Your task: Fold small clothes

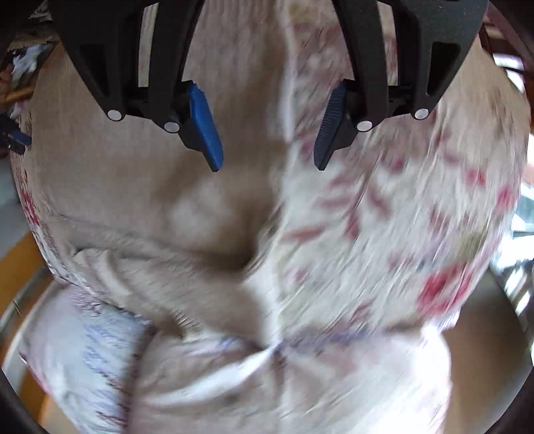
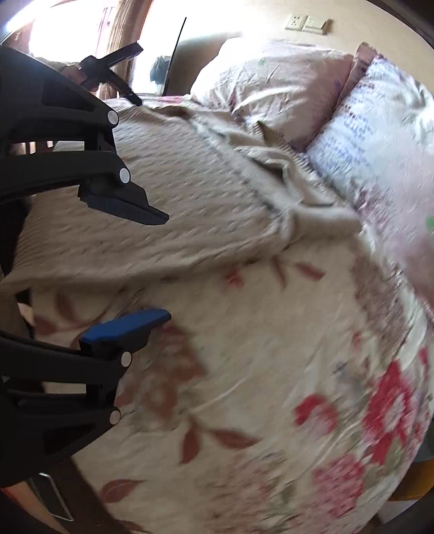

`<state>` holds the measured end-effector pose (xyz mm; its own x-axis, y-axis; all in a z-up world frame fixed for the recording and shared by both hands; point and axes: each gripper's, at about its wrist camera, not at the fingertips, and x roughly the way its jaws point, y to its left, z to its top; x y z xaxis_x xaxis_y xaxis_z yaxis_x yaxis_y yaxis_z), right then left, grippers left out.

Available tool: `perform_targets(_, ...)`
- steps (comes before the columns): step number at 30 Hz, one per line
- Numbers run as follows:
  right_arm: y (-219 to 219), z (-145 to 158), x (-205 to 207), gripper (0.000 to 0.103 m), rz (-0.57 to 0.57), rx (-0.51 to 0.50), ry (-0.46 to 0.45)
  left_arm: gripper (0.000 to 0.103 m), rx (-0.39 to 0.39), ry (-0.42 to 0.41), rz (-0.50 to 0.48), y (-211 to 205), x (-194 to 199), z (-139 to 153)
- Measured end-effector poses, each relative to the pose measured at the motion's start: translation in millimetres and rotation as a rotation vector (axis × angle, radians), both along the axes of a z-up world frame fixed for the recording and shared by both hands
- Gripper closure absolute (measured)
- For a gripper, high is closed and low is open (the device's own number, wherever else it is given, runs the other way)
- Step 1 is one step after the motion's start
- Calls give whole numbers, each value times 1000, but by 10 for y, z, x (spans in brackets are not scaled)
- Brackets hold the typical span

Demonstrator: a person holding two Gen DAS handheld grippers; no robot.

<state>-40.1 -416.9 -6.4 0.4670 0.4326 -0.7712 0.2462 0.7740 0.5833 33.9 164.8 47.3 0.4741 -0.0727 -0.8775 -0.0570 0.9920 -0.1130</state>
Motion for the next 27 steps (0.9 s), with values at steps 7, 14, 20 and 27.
perform_targets(7,96,175,357,49,-25,228,-143,46,-52,34,63,73,-445,-206)
perform_targets(14,498,116,1643,54,-122,452,-128,45,-57,16,67,39,-566,-212)
perform_targets(20,715,-220,2040,57,-248,470,51,45,-97,0,87,81,-696,-203)
perform_targets(27,592,23,2050,96,-288,166,-118,45,-135,-4,110,98,-755,-198)
